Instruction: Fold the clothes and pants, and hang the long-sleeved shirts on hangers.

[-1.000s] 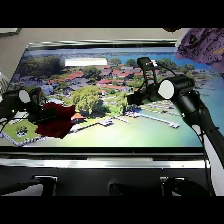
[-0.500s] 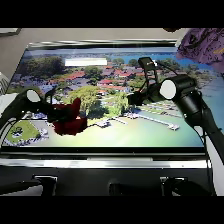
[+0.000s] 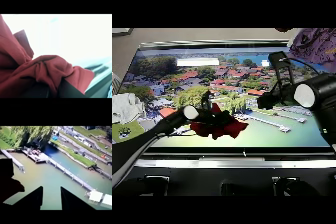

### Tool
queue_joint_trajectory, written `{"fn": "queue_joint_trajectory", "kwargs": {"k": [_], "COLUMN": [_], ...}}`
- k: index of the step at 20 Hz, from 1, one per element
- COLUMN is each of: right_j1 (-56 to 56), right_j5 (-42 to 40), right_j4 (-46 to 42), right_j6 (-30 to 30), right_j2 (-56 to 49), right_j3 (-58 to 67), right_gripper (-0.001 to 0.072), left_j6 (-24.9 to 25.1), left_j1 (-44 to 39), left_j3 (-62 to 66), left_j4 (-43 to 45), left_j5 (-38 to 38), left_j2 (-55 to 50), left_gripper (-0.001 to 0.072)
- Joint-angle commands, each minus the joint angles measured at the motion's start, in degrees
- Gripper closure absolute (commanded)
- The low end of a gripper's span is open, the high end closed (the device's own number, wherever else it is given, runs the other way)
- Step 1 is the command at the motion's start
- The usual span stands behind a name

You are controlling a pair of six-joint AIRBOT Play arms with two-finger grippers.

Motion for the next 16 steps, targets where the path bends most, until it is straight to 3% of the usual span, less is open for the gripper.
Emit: {"fn": "queue_joint_trajectory", "kwargs": {"k": [1,2,4,7,9,12,14,16], "right_j1": [0.0,-0.4,-3.0,-14.6,-27.0,-40.2,-40.3,-37.0], "right_j5": [0.4,-0.8,-3.8,-6.1,-5.9,-5.2,-4.0,-5.9], "right_j4": [-3.0,-3.2,-2.9,1.4,15.6,48.0,58.8,61.9], "right_j6": [-0.1,-0.1,2.8,6.2,0.6,-13.0,-20.2,-24.7], "right_j2": [0.8,0.4,0.2,0.2,-1.4,-4.9,-7.3,-8.7], "right_j3": [-0.9,-1.2,-1.0,-0.5,-4.0,-18.8,-28.7,-35.9], "right_gripper": [0.0397,0.0387,0.0204,0.0177,0.0177,0.0181,0.0181,0.0180], "left_j6": [-3.4,-3.4,-1.9,8.8,13.6,14.3,14.3,14.3], "left_j1": [-5.7,-4.4,1.4,14.6,23.9,35.6,40.8,43.9], "left_j3": [0.1,0.1,0.5,1.3,1.3,1.3,1.3,1.3], "left_j4": [-1.2,-1.2,-1.1,-1.1,-1.1,-1.1,-1.1,-1.1], "left_j5": [14.3,13.9,8.0,-6.1,-13.6,-20.2,-22.7,-24.3], "left_j2": [-5.0,-5.3,-3.2,2.9,7.4,11.7,12.6,12.7], "left_gripper": [0.0330,0.0103,0.0100,0.0098,0.0098,0.0098,0.0098,0.0098]}}
